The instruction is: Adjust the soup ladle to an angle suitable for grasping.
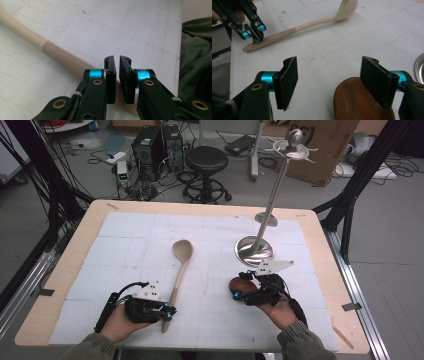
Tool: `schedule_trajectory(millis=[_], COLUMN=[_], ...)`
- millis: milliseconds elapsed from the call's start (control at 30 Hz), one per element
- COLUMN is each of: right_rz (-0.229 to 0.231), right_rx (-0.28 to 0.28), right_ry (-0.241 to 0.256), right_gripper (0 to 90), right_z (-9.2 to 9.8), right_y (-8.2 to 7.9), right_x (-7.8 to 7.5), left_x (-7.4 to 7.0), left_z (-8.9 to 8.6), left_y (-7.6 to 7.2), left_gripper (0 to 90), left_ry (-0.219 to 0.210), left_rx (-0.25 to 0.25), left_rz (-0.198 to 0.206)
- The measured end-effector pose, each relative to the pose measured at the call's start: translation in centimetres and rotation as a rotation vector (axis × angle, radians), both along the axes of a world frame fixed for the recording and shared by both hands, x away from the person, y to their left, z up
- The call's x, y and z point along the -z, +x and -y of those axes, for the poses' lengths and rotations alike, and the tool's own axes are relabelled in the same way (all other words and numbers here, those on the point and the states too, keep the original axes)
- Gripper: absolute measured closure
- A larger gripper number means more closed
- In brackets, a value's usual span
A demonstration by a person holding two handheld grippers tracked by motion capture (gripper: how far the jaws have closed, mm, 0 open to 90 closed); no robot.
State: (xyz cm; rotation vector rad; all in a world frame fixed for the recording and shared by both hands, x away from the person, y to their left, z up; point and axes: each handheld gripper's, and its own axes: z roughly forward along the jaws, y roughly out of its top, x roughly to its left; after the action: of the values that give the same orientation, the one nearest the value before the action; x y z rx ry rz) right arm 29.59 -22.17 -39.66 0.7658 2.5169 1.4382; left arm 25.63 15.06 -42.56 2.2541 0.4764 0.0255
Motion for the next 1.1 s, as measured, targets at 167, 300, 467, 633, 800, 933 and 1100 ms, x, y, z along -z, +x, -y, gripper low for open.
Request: schedule_trajectory(millis=[167,300,467,633,800,933,1100], right_rz=[-0.003,0.000,0.001,0.002,-0.002,-0.001,0.005], right_rx=[-0.003,-0.005,-0.007,-0.006,-0.004,-0.003,-0.005], right_ry=[-0.004,-0.008,-0.011,-0.011,-0.008,-0.009,-0.008], right_gripper=[29.8,29.8,29.8,29.8,29.8,29.8,29.8], right_z=[0.0,-0.1,-0.1,-0.1,-0.1,-0.1,-0.1], right_y=[0.0,0.0,0.0,0.0,0.0,0.0,0.0], right_x=[0.1,0.1,0.1,0.1,0.1,0.1,0.1], left_x=[0.1,0.2,0.3,0.2,0.2,0.3,0.4], left_z=[0.1,0.0,0.0,0.0,0.0,0.4,1.2], left_y=[0.0,0.0,0.0,0.0,-0.1,-0.3,-0.7], left_gripper=[84.2,84.3,84.3,83.9,82.2,81.1,81.9], left_ry=[0.003,-0.007,-0.012,-0.005,-0.011,-0.012,-0.003], left_rx=[0.000,-0.004,-0.008,-0.002,-0.005,0.007,0.044], left_rz=[0.000,-0.006,-0.008,-0.002,0.000,0.000,-0.011])
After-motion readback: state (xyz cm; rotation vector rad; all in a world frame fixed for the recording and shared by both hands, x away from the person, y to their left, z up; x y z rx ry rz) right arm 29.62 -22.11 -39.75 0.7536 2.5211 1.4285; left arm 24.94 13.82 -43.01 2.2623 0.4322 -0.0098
